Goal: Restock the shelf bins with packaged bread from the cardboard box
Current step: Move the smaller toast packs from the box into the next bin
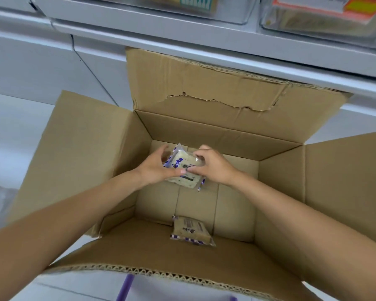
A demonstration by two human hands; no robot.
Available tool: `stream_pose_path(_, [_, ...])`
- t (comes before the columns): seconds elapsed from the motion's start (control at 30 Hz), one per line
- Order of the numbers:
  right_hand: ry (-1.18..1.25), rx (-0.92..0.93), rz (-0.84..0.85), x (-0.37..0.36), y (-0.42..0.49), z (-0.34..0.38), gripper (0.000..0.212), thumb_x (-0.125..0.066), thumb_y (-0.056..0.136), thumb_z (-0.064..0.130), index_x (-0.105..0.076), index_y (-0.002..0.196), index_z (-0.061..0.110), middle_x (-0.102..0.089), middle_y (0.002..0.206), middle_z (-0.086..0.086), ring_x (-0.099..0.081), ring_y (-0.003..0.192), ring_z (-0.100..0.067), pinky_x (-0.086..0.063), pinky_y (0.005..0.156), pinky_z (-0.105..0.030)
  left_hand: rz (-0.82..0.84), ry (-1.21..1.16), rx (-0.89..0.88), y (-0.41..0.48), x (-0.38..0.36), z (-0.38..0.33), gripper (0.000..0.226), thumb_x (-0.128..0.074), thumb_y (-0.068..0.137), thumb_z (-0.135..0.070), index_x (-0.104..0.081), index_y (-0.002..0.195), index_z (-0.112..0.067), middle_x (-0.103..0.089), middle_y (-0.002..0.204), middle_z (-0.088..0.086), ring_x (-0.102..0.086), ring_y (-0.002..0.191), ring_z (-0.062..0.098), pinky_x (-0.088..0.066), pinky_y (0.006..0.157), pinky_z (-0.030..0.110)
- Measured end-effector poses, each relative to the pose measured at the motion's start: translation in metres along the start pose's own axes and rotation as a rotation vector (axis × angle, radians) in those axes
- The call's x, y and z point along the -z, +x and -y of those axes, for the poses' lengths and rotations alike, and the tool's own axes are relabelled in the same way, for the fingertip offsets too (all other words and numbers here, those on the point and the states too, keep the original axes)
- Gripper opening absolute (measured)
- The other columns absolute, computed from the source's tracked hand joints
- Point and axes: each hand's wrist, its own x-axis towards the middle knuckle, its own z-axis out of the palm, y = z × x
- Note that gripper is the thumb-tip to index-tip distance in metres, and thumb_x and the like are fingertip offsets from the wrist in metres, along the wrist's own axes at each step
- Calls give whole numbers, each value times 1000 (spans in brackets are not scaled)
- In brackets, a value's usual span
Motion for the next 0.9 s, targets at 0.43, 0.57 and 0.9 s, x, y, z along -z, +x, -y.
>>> stream_pose_path(0.43, [92,-329,760,-60,-72,-16,83,-72,80,52,-30,150,36,-28,158,7,-28,143,-16,-23,119,-34,-70,-105,37,-15,12,29,25,-66,91,-9,-64,115,-15,-71,103,-6,-67,90,3,-51,66,10])
stream_pose_path(0.57, [123,-311,747,-82,-73,-22,58,-67,88,42,-49,141,26,-46,147,0,-45,131,-18,-35,109,-30,-49,-101,68,-18,9,35,26,-64,93,-9,-64,118,-13,-72,106,-5,-68,93,4,-53,72,13])
stream_pose_path(0.9, [772,-370,80,8,-38,16,33,-55,98,32,-56,130,25,-62,117,5,-61,88,-3,-54,71,-28,-63,-320,106,-19,4,-4,38,-57,96,-41,-50,127,-22,-62,126,1,-65,108,19,-60,79,39])
